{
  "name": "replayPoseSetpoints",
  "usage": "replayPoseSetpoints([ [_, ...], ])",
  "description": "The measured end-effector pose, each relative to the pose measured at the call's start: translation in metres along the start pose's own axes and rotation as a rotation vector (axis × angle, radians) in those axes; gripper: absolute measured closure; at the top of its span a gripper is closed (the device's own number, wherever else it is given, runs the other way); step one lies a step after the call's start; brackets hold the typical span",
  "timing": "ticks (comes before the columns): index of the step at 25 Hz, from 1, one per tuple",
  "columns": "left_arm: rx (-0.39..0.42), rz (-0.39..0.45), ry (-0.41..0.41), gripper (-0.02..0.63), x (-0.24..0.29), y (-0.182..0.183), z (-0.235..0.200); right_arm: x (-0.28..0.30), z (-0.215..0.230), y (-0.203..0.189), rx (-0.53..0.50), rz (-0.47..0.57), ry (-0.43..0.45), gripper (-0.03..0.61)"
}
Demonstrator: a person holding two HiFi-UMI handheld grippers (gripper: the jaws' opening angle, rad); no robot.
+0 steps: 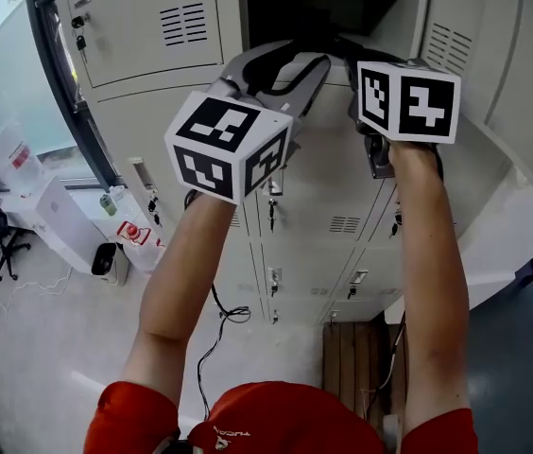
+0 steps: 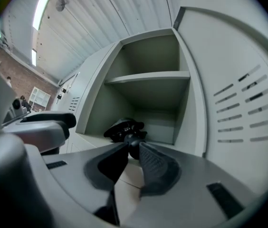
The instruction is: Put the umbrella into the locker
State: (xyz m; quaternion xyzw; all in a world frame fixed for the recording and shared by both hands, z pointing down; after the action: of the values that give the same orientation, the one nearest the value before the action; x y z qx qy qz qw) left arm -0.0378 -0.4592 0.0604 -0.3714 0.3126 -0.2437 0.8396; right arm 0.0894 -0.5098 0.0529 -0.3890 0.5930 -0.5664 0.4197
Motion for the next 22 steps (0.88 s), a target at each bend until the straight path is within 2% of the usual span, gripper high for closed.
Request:
replayPoseSetpoints([
  [2, -0.032, 0.009, 0.005, 0.487, -0.009, -0.004, 0.003, -0.005, -0.002, 0.0, -0.004, 0.026, -0.002, 0.515],
  [5, -0.056, 0.019, 0.002, 0.51, -0.022, -0.008, 0.008, -0.024, -0.008, -0.002, -0.046, 0.131, 0.016, 0.515],
  [11, -0.095, 0.043, -0.021, 0.561, -0.047, -0.008, 0.02, -0.085, -0.034, -0.025, -0.118, 0.301, 0.161, 0.515],
  [17, -0.129, 0.095, -0.084, 0.593, -0.073, -0.003, 0.053, -0.142, -0.056, -0.06, -0.118, 0.356, 0.294, 0.515],
  [22, -0.154, 0.106, -0.123, 0.607, -0.099, -0.009, 0.089, -0.181, -0.063, -0.093, -0.07, 0.372, 0.333, 0.523],
])
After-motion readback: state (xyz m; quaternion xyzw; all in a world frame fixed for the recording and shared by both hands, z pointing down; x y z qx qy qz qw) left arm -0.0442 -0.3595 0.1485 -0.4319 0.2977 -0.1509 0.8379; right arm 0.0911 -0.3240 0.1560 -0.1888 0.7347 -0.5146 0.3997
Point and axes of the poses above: the fingertips, and each gripper's own axes: x forward along the fingers, z to its right, y out of its top, the point moved 6 cm from there along -x, backward along the fingers, and after that the axes turned 12 degrees about x, right-handed, at the moved point
